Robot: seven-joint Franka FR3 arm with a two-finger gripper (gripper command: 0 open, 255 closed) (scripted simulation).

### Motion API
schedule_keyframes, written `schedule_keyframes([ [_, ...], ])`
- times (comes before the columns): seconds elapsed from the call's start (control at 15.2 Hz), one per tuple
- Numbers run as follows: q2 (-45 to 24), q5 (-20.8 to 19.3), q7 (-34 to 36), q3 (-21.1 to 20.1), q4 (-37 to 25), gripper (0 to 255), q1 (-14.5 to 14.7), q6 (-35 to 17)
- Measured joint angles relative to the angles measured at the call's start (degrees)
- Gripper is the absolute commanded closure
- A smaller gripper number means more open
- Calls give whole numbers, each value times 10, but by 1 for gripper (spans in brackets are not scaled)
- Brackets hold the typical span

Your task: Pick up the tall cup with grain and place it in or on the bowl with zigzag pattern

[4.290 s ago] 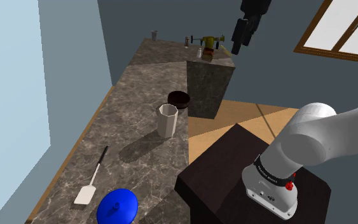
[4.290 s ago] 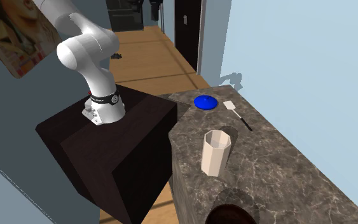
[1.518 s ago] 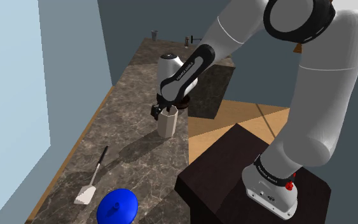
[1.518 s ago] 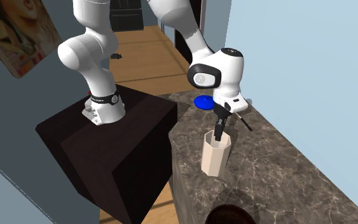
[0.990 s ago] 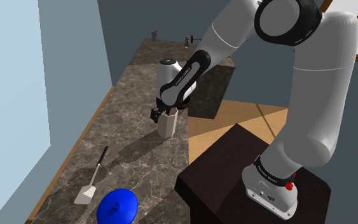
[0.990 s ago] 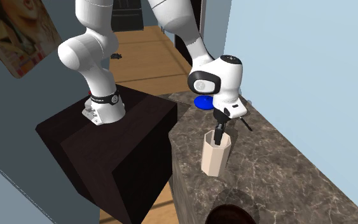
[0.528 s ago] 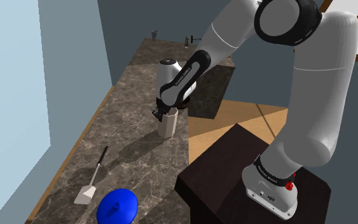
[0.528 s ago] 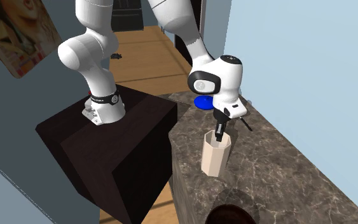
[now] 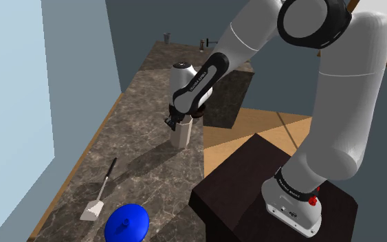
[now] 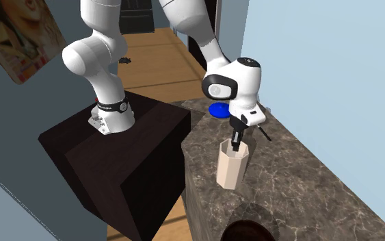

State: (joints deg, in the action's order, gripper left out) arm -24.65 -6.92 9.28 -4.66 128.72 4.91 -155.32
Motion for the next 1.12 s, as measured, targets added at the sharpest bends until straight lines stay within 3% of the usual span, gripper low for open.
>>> schedule_keyframes([
  [1.12, 114, 27, -21, -17, 2, 255, -11, 110],
])
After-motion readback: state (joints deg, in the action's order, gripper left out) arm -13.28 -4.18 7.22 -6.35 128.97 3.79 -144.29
